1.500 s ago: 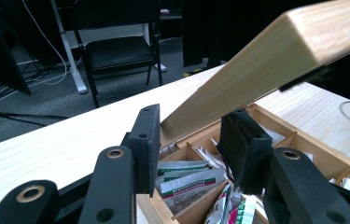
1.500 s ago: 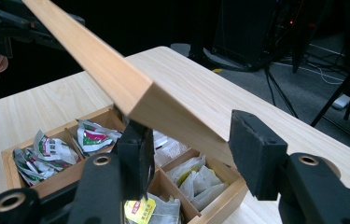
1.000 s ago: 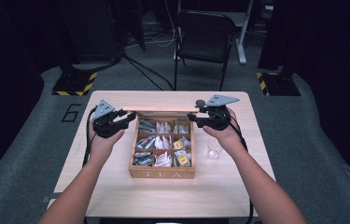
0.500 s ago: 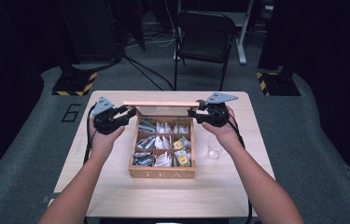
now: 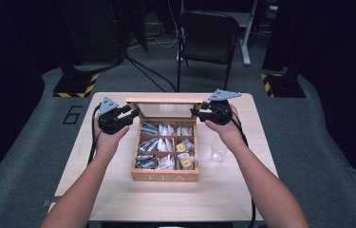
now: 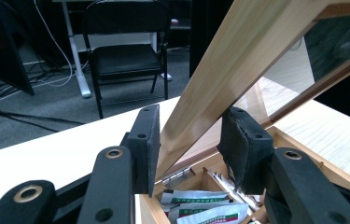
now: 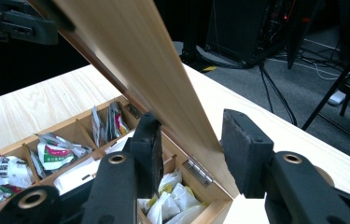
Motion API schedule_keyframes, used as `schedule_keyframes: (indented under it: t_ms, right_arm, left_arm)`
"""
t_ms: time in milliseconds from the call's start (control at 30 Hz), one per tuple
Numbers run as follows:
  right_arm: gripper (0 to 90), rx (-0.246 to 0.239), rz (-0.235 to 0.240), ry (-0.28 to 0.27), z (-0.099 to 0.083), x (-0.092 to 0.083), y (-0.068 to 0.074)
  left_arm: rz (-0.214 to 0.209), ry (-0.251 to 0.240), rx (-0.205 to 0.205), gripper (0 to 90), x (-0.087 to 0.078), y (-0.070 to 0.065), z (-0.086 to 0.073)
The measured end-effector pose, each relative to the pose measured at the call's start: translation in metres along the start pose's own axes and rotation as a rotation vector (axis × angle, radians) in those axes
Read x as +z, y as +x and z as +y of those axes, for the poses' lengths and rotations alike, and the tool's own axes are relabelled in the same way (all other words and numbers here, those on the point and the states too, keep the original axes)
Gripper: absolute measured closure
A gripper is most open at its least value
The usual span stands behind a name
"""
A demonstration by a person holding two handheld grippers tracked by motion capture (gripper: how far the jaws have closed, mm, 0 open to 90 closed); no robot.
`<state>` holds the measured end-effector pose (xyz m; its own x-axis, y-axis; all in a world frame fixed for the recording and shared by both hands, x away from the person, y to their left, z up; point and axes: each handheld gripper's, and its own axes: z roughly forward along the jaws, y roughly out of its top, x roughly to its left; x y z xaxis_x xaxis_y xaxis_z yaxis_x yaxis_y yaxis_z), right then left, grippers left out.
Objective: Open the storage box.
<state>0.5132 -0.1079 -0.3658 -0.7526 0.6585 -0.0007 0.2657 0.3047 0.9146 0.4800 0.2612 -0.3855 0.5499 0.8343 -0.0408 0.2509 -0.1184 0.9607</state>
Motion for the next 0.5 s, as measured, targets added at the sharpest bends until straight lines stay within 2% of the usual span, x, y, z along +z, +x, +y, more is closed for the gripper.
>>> schedule_keyframes:
  t_ms: [133, 267, 367, 500]
  right_arm:
    - [58.2, 0.016, 0.001, -0.008, 0.0, 0.001, -0.002]
    - [58.2, 0.028, -0.002, -0.009, -0.001, 0.003, -0.003]
    - [56.9, 0.012, -0.013, 0.003, -0.002, 0.005, -0.006]
    - [56.8, 0.036, -0.006, 0.002, -0.002, 0.009, -0.01]
  left_arm:
    - [0.002, -0.003, 0.011, 61.0, 0.002, 0.001, 0.0]
    - [0.008, -0.011, 0.002, 61.4, 0.004, 0.001, 0.0]
    - [0.014, -0.007, -0.005, 61.5, 0.005, 0.002, 0.002]
    - [0.017, 0.001, -0.014, 61.8, 0.008, 0.003, 0.004]
